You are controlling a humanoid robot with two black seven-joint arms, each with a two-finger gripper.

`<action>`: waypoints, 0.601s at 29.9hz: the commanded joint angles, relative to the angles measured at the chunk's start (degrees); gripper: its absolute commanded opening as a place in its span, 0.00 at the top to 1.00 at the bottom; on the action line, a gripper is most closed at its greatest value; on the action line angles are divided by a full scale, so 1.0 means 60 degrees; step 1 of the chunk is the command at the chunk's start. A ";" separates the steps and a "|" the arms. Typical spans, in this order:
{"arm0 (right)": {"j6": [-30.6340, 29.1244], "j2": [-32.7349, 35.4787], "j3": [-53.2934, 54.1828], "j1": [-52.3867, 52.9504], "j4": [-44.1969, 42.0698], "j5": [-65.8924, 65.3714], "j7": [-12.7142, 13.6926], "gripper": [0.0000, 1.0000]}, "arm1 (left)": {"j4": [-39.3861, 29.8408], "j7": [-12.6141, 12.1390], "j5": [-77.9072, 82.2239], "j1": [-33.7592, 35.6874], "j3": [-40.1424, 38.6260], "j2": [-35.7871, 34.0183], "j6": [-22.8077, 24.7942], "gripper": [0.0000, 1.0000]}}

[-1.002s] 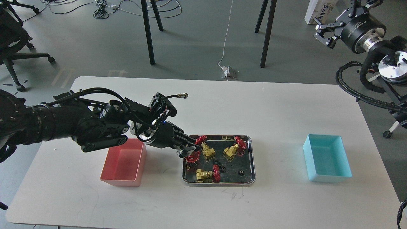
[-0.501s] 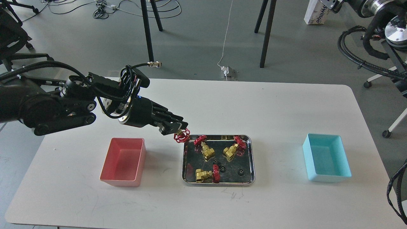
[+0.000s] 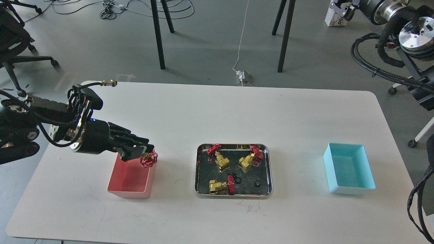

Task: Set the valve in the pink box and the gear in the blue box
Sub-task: 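Lift the valve and carry it over the pink box, then lower the valve into the pink box and open the left gripper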

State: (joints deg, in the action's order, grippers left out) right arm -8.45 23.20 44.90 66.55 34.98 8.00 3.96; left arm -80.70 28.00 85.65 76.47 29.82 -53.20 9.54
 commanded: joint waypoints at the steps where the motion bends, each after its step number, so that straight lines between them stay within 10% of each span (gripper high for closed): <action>1: -0.0013 0.0001 0.0003 -0.0077 0.0015 0.0015 -0.0001 0.00 | 0.0047 -0.0001 0.0095 -0.0162 -0.0062 -0.0303 -0.0022 0.76; 18: -0.0042 0.0030 0.0061 -0.0457 0.0059 0.0015 -0.0001 0.00 | 0.1600 -0.0001 0.0286 -0.1143 -0.0077 0.0369 -0.0300 0.76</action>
State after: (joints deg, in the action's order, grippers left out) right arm -8.71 23.32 45.20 64.39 35.26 8.09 3.95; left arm -72.06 28.00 87.45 70.53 29.35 -52.15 8.01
